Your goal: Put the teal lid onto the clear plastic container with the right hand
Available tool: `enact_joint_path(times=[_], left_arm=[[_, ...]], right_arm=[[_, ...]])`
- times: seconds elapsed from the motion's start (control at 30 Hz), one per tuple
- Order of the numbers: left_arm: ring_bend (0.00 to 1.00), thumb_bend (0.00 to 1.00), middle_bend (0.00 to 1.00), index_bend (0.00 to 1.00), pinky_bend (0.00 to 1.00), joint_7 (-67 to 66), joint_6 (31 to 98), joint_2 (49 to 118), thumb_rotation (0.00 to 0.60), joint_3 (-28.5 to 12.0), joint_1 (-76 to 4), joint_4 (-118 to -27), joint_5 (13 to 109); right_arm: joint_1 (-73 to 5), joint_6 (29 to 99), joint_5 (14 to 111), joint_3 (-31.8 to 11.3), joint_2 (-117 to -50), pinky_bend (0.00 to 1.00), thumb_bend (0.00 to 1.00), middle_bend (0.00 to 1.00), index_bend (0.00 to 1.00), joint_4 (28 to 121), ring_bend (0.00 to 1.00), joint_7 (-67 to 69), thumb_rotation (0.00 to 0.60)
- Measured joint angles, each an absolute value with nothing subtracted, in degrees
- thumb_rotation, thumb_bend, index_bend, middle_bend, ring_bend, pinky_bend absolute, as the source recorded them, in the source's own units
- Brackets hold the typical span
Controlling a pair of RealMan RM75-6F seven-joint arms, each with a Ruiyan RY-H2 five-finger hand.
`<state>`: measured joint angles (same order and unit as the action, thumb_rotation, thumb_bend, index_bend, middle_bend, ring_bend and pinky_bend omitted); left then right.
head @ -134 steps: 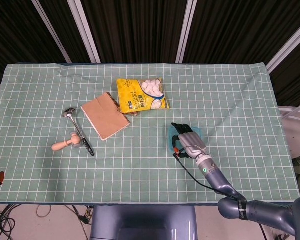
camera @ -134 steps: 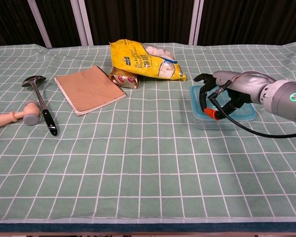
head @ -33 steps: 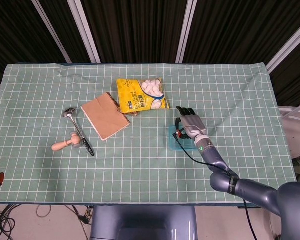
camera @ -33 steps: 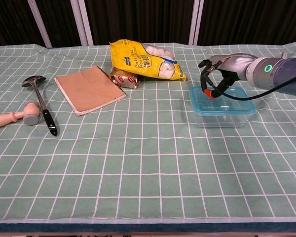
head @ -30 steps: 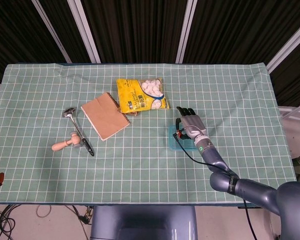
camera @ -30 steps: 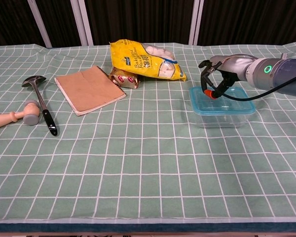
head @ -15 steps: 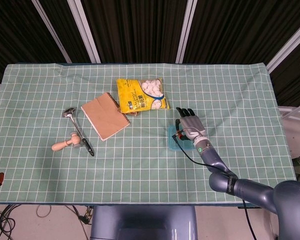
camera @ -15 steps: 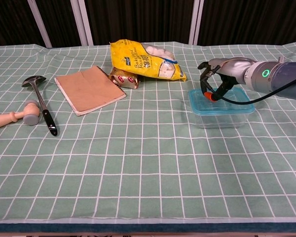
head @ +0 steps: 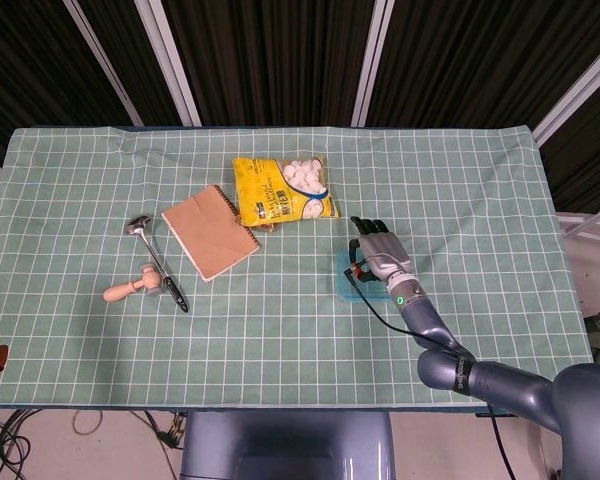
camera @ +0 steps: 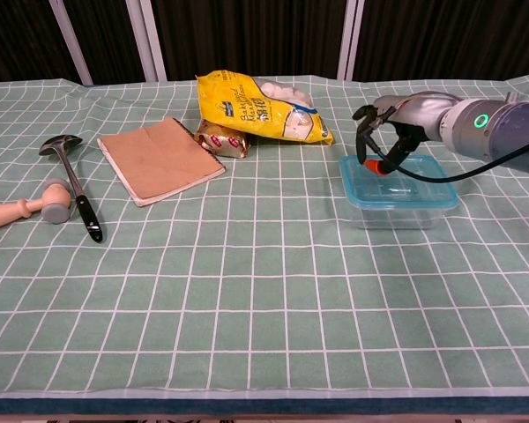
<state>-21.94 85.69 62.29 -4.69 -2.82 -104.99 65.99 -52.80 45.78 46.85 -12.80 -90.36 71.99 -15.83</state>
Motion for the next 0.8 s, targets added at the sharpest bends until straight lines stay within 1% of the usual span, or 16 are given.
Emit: enact_joint_path(times=[0.03,0.1,0.2,0.4,0.53,0.6,0.8], left_arm=[[0.0,0.33,0.0,0.06,0.0,-22.0,85.7,62.3,0.6,-4.7,-2.8,-104.9,66.1],[0.0,0.33,0.0,0.06,0.0,-22.0,86.0,62.4,0.6,-4.7,-2.8,-104.7,66.4],[0.0,0.33,0.0,0.06,0.0,-22.3,86.5,62.8,0.6,-4.6,-2.8,-104.1,67.0],[0.0,0.33,0.0,0.06,0.0,-22.1,86.8,63.0,0.6,-4.5,-2.7,-103.8,68.1],[0.0,0.33,0.0,0.06,0.0,-22.2,88.3,63.4,0.6,-4.2,-2.6,-102.8,70.6],[0.0,0.33,0.0,0.06,0.0,-22.3,89.0,63.6,0.6,-4.0,-2.4,-102.5,72.0],[0.0,0.33,0.0,0.06,0.0,-21.3,90.0,63.5,0.6,-3.4,-1.8,-102.7,73.8]], right_arm=[[-52.4,47.0,48.0,-12.9,-89.9,0.0,0.38,0.0,0.04,72.6,0.0,-15.7,0.6],[-51.9,48.6,49.6,-13.0,-88.9,0.0,0.38,0.0,0.0,74.0,0.0,-15.5,0.6],[-50.6,52.0,51.8,-13.2,-86.9,0.0,0.36,0.0,0.0,77.2,0.0,-15.4,0.6],[-45.2,60.0,55.9,-12.5,-80.2,0.0,0.31,0.0,0.0,87.1,0.0,-15.2,0.6],[-39.0,67.0,60.3,-9.8,-75.1,0.0,0.31,0.0,0.0,93.5,0.0,-14.7,0.6],[-36.3,70.3,62.8,-8.2,-73.4,0.0,0.31,0.0,0.0,95.3,0.0,-14.4,0.6],[-25.9,83.0,73.5,-1.4,-69.2,0.0,0.31,0.0,0.0,98.6,0.0,-13.0,0.6]])
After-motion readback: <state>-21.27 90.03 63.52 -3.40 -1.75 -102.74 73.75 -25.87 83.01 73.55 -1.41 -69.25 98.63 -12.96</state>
